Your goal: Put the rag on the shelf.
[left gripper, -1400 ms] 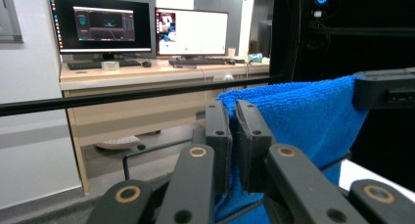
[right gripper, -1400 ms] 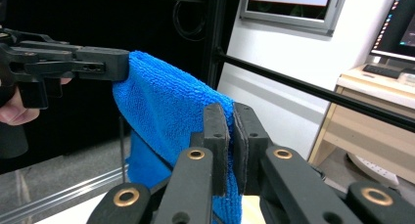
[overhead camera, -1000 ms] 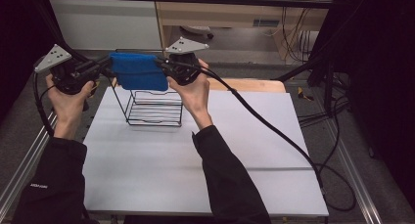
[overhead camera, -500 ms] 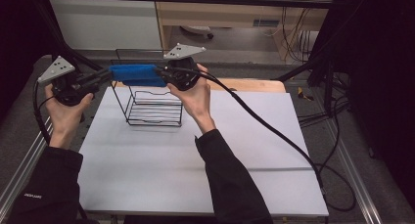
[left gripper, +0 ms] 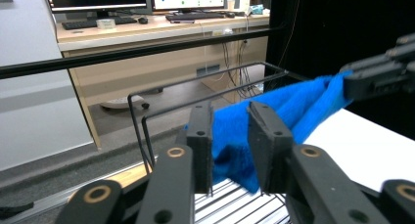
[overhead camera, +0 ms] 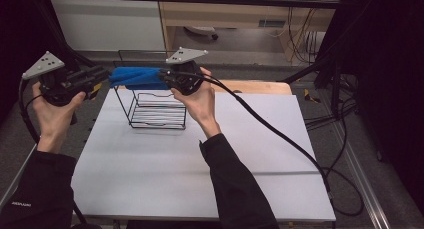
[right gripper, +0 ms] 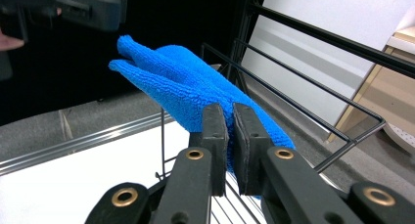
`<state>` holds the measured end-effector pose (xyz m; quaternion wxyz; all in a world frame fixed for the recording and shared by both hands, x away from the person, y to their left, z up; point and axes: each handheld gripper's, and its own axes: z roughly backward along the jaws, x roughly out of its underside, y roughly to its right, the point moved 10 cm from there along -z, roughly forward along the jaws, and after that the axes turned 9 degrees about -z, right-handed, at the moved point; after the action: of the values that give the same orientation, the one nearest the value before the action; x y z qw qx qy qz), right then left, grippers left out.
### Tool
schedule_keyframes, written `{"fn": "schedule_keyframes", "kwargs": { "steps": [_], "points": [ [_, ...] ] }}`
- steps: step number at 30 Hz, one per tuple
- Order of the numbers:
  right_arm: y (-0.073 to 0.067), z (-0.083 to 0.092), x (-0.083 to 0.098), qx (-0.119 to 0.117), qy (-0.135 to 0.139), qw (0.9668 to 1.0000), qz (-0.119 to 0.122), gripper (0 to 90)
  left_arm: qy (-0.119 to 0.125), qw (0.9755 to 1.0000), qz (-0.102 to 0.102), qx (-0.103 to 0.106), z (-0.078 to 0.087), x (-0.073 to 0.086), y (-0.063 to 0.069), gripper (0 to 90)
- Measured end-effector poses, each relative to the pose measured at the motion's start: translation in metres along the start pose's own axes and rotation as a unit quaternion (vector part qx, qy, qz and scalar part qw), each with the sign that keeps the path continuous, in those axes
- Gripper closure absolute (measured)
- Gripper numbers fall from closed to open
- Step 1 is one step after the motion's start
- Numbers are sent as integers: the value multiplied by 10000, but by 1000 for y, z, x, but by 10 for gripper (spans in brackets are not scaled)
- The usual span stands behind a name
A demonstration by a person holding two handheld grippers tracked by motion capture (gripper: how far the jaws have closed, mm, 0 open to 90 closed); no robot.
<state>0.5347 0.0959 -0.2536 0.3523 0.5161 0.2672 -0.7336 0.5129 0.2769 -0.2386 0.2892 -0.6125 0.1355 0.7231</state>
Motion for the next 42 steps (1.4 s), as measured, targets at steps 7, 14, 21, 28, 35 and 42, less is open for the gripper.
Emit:
{"fn": "schedule_keyframes", "kwargs": {
  "steps": [7, 14, 21, 28, 35, 42],
  "points": [
    [-1, -2, 2, -17, -18, 10000, -6, 848, -755, 9968, -96, 249, -17, 17, 12, 894],
    [-3, -4, 8, -55, -181, 9998, 99, 827, -944, 9949, -45, 355, -22, 28, 15, 899],
    [-7, -4, 11, -163, -252, 9995, 119, 713, -1066, 9936, -110, 365, -26, 36, 16, 900],
    [-9, 2, -3, -354, 53, 9990, -260, 645, -1088, 9934, -130, 350, -28, 43, 17, 900],
    [-14, -5, 14, -446, -409, 9972, -447, 881, -1123, 9929, -178, 344, -32, 52, 17, 900],
    [-1, -15, 39, -62, -737, 9960, -507, 895, -1081, 9935, -134, 335, -36, 58, 17, 900]
  ]
}}
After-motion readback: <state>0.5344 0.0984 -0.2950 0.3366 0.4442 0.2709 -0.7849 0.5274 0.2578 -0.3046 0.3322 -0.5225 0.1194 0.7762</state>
